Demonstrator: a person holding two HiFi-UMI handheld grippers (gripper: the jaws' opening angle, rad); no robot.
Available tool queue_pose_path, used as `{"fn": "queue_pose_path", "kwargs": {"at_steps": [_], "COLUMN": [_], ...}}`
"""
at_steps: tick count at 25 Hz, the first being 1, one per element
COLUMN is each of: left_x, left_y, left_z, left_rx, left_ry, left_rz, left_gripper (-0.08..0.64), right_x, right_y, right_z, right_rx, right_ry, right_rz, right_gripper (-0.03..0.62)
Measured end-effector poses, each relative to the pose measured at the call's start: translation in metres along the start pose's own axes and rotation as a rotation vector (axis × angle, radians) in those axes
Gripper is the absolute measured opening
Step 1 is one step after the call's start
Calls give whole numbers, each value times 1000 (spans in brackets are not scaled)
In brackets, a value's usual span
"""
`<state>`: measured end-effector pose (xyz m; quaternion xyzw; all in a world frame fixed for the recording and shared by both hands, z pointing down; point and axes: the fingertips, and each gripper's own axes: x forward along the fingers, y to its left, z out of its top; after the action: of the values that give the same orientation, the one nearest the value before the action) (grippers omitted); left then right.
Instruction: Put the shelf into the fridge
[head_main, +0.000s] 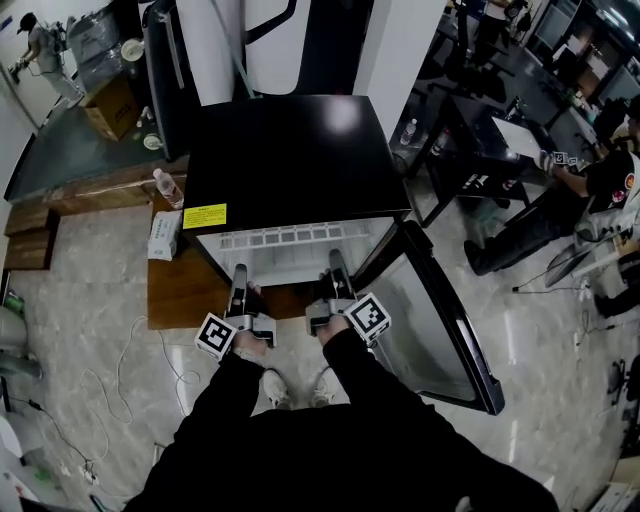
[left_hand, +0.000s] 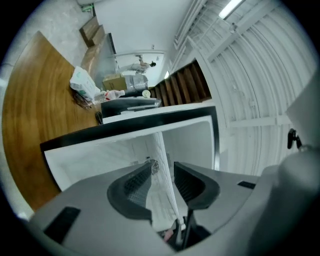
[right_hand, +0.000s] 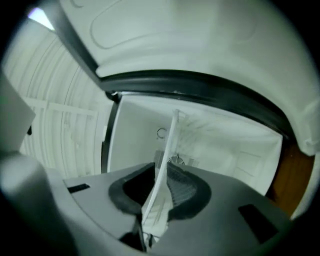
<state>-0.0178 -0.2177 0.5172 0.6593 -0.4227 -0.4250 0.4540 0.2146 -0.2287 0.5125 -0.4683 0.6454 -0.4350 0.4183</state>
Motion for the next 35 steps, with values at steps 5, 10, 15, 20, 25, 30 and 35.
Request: {"fn": "queue_pose_path", "kwargs": {"at_steps": [5, 10, 15, 20, 25, 30, 35], "left_x": [-51, -89, -112, -100, -88, -83, -83], "left_y": [-43, -84, -122, -149, -159, -166, -168], "left_z": [-42, -57, -74, -69, -71, -78, -81], "left_rx": [455, 852, 1108, 1148, 1146, 1150, 1149], "left_ry": [367, 507, 585, 552, 521, 514, 514], "left_rz": [-54, -112, -179, -234, -260, -278, -282], "left_gripper": [18, 6, 6, 5, 5, 5, 5], "right_x": [-43, -84, -124, -132, -116, -110, -111], "right_y": [37, 76, 127, 161, 172, 181, 179], "right_z": [-51, -78, -97, -97, -93, -92, -90], "right_rx": [-604, -938, -1082, -1104, -1109, -1125, -1115], "right_ry": [399, 614, 728, 689, 615, 590, 585], "right_rz": [39, 191, 377, 471, 480, 503, 493], "right_gripper": [8, 6, 6, 6, 6, 6, 6]}}
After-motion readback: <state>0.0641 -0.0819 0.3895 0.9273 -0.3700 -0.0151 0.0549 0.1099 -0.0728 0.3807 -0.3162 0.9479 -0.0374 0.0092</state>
